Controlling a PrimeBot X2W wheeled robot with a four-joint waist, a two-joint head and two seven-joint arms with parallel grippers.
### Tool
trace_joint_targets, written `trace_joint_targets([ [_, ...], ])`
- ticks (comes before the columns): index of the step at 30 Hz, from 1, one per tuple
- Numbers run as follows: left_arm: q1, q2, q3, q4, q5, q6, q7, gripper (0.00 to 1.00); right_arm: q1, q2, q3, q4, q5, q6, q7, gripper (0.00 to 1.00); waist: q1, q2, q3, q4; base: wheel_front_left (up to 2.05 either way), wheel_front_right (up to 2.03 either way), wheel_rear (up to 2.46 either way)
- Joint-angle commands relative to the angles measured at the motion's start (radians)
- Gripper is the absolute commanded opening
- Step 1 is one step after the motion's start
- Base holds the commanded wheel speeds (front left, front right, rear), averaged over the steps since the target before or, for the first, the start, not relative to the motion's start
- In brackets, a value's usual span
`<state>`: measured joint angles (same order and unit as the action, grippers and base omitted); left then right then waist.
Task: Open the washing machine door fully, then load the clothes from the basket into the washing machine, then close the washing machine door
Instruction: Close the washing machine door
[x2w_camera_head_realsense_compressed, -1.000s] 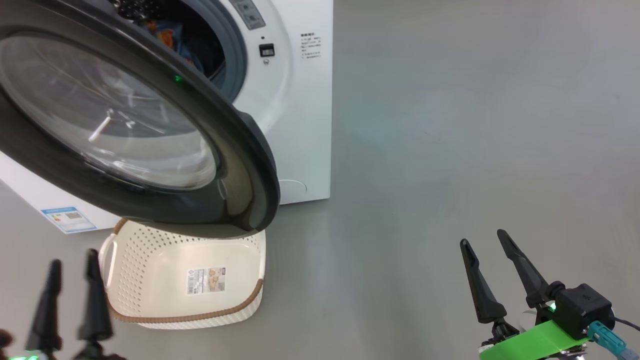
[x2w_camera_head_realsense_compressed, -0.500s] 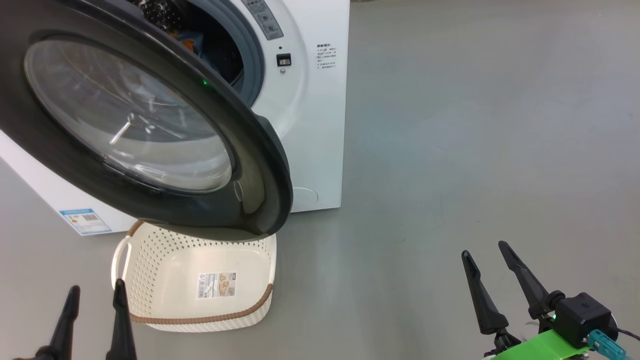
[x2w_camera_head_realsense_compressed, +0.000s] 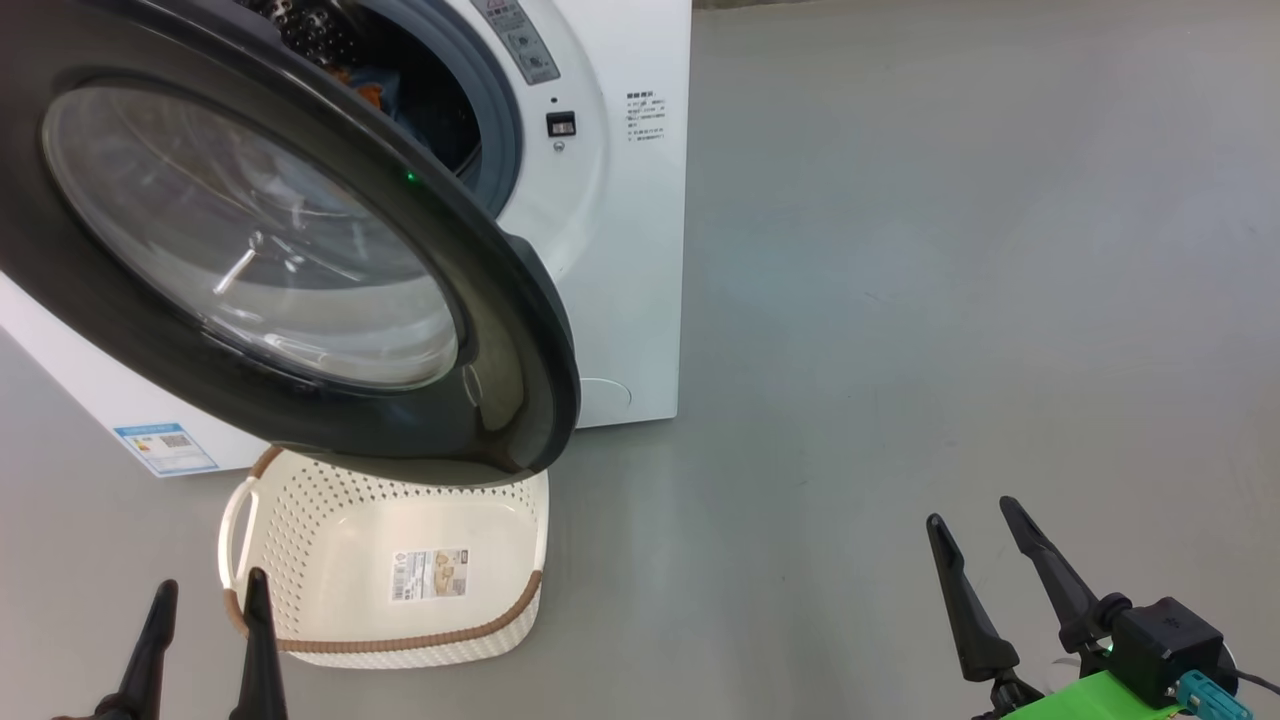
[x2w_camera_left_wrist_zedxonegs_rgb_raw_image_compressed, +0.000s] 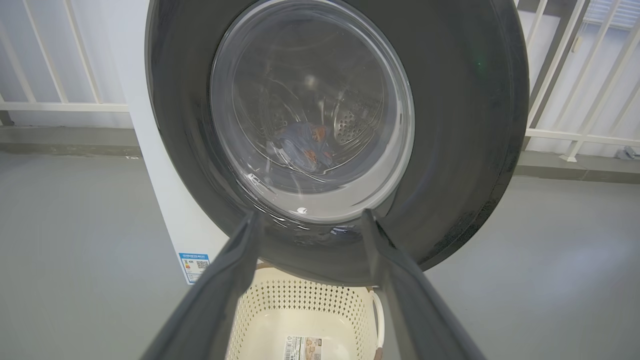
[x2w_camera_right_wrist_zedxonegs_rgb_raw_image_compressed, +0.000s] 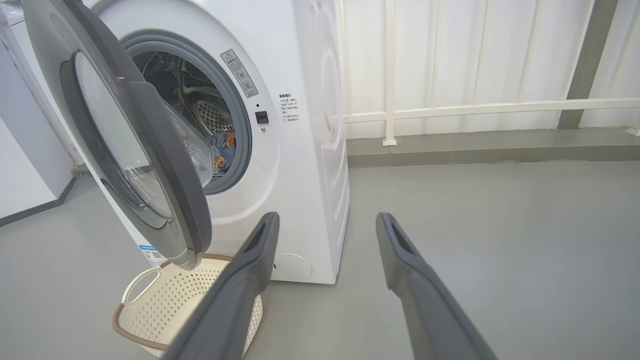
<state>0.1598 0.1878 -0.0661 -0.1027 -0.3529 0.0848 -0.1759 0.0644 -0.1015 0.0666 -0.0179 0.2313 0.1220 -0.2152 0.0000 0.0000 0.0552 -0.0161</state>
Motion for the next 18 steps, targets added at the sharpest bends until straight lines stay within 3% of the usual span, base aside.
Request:
trace_joint_targets([
  [1,-0.023,0.016,0.033,-0.015,0.005,0.007,-0.001,1.0,-0.009,-0.006,0.019,-0.029,-0.005,0.009,-0.002,1.0,0.0,0.0,0.002,0.001,0.0,0.0,0.0],
  [18,-0.028,0.02,0.014,-0.019,0.012,0.023,0.008,1.0,-0.008,0.004,0.005,-0.031,-0.007,0.009,-0.007,1.0,0.0,0.0,0.006,0.008,0.0,0.0,0.0],
])
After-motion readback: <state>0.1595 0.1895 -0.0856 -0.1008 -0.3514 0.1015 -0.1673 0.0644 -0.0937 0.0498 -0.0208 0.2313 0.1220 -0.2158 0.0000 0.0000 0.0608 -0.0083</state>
